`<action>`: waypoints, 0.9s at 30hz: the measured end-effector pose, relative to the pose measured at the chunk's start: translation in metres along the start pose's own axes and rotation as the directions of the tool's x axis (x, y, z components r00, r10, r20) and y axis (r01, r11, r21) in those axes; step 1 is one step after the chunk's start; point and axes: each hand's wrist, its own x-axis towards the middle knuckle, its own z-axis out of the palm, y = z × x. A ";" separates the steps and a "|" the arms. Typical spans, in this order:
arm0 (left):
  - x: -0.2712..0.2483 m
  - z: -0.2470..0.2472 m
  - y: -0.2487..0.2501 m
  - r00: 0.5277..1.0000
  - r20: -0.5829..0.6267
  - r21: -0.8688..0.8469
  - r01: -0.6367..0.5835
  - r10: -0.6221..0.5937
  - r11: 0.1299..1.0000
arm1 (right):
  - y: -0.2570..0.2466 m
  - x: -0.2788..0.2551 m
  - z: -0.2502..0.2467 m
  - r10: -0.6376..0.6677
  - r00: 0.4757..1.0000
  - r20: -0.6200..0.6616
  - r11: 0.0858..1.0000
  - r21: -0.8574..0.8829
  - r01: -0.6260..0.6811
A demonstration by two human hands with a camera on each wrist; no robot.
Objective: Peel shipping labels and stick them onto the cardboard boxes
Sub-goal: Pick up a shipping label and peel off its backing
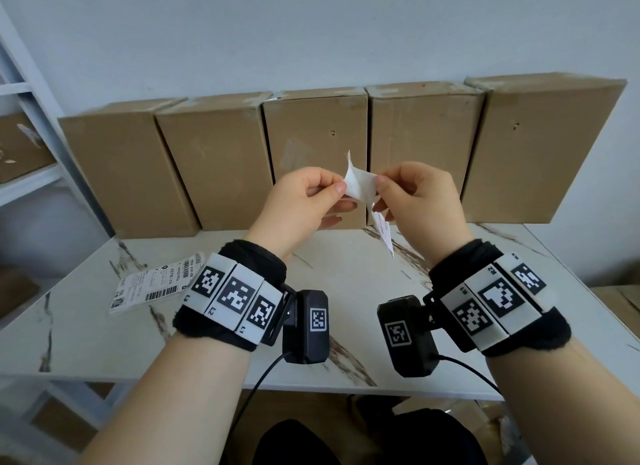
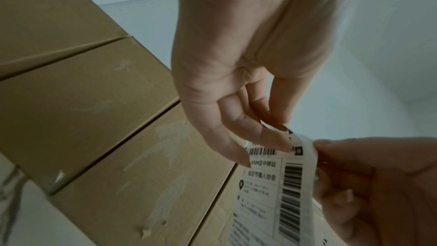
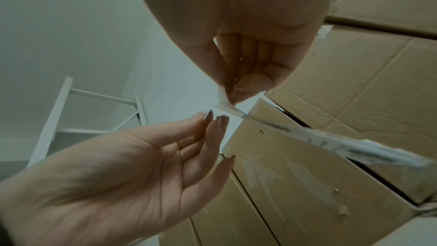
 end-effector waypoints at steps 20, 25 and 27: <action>-0.002 0.005 -0.002 0.984 -0.089 0.117 -0.140 0.151 0.983 | 0.000 -0.003 0.001 0.069 0.998 -0.006 0.974 0.216 -0.066; 0.000 0.007 -0.002 0.983 -0.131 0.128 -0.110 0.127 0.986 | 0.000 -0.004 0.000 0.062 0.998 0.021 0.965 0.253 -0.065; 0.001 0.007 -0.002 0.985 -0.122 0.151 -0.105 0.124 0.983 | -0.001 -0.005 0.000 0.052 0.998 0.035 0.963 0.264 -0.059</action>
